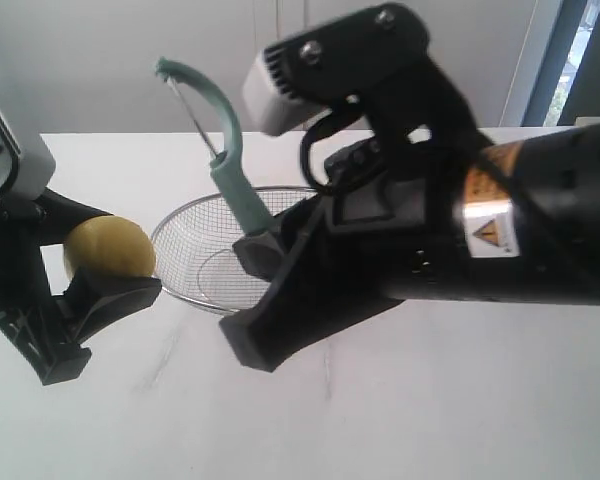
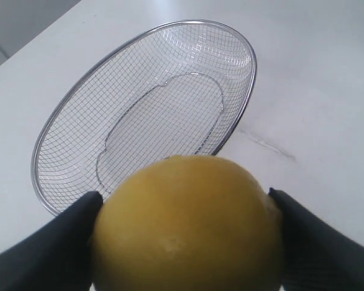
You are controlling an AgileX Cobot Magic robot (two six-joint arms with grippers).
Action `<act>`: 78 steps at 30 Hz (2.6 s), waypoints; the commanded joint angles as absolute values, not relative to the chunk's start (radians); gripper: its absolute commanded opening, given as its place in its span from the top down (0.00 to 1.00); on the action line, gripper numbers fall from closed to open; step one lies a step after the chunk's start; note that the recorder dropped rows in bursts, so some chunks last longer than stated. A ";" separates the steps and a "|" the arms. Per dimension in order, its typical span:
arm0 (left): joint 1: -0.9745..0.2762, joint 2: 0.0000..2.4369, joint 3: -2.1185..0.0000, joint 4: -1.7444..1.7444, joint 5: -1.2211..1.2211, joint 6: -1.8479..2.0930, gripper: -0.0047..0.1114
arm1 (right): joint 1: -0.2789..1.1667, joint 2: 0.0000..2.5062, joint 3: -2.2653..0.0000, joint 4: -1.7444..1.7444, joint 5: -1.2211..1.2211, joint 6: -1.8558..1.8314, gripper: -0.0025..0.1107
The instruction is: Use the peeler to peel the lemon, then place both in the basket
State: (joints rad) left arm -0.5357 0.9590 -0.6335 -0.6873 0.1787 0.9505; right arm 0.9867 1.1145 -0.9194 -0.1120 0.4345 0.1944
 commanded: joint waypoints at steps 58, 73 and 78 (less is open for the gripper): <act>-0.543 0.955 -0.629 -0.710 0.195 0.940 0.96 | 1.016 1.478 -0.947 -0.131 0.276 0.293 0.98; -0.543 0.955 -0.629 -0.710 0.195 0.940 0.96 | 1.016 1.474 -0.947 -0.131 0.283 0.293 0.98; -0.543 0.955 -0.629 -0.710 0.195 0.940 0.96 | 1.016 1.444 -0.947 -0.135 0.283 0.293 0.98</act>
